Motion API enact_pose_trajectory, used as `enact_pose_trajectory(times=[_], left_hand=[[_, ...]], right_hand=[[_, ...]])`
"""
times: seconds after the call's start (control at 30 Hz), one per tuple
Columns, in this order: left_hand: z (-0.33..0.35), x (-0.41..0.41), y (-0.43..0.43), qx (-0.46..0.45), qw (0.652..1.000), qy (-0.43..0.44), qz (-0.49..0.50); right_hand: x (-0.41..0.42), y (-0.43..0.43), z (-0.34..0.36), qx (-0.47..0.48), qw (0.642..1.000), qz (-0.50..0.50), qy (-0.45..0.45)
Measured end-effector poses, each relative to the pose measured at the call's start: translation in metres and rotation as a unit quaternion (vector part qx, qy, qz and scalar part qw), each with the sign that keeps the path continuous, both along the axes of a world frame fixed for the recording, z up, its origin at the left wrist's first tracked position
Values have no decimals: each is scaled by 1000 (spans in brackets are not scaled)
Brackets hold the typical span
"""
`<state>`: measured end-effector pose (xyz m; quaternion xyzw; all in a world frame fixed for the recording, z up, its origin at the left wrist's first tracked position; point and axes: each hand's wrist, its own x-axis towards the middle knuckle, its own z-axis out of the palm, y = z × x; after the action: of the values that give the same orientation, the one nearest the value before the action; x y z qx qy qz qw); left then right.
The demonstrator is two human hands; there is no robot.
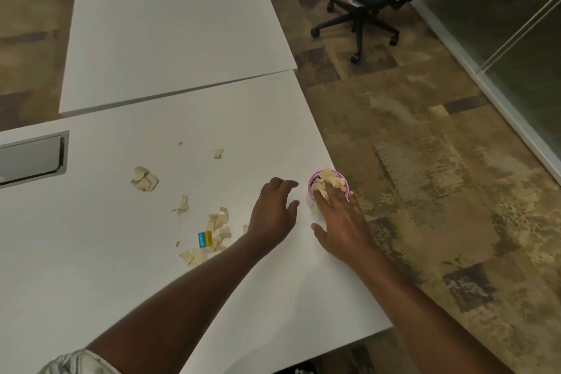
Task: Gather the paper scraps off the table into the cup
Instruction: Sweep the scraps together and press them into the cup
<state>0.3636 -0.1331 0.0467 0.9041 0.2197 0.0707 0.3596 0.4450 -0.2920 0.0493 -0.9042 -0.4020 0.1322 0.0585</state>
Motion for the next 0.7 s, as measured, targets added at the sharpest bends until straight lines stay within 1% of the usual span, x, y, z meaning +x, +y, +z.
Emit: enact_pose_trajectory(times=[0.23, 0.33, 0.63, 0.7], left_hand=[[-15, -59, 11, -15, 999, 33, 28], [-21, -81, 17, -19, 998, 52, 36], [-31, -124, 26, -23, 996, 68, 49], [-32, -131, 27, -20, 996, 75, 53]], right_hand=[[8, 14, -5, -68, 997, 14, -21], [14, 21, -6, -92, 996, 14, -13], [24, 33, -17, -137, 990, 3, -18], [28, 36, -20, -167, 986, -1, -14]])
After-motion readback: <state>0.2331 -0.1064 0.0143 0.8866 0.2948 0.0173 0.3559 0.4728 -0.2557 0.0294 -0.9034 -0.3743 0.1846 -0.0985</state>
